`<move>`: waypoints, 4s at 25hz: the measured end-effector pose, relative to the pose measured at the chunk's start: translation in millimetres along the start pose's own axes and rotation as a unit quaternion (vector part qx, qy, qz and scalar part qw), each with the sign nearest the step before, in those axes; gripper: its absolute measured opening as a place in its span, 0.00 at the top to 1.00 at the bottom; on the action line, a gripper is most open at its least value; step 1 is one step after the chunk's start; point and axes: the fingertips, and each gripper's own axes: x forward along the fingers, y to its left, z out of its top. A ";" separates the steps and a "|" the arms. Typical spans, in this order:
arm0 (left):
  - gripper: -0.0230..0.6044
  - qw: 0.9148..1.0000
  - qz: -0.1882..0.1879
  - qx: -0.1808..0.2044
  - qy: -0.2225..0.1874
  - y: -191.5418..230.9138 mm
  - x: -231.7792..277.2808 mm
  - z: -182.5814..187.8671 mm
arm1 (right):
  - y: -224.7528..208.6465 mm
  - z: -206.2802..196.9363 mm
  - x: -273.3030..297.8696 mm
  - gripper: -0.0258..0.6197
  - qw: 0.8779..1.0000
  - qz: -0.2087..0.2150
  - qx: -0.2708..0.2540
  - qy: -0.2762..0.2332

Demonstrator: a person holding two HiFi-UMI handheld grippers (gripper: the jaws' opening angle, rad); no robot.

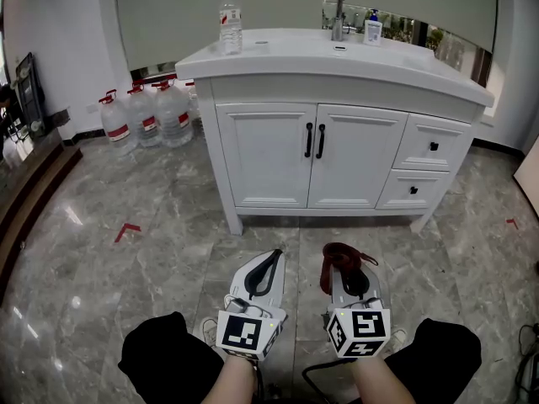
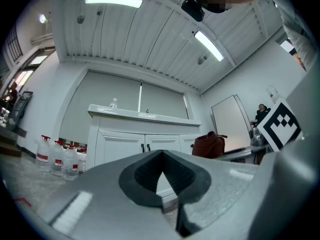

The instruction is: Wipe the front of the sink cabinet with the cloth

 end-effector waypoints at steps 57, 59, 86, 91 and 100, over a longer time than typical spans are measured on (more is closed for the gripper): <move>0.96 0.995 0.091 -0.033 -0.019 370.8 162.3 -44.1 | 181.1 97.6 441.9 0.83 0.989 0.142 0.023 -0.028; 0.96 0.995 0.089 -0.033 -0.015 368.5 162.7 -45.3 | 183.1 99.6 448.2 0.83 0.989 0.141 0.028 -0.024; 0.96 0.999 0.030 -0.016 -0.008 295.4 185.6 -46.6 | 18.8 98.6 405.4 0.83 1.000 0.013 -0.001 -0.011; 0.96 0.999 0.042 -0.007 0.003 287.8 183.9 -49.1 | -19.3 100.2 395.4 0.83 1.000 -0.015 -0.005 -0.006; 0.96 0.999 0.045 0.006 0.023 288.9 179.2 -59.1 | -61.4 102.9 381.0 0.83 0.999 -0.052 -0.004 -0.007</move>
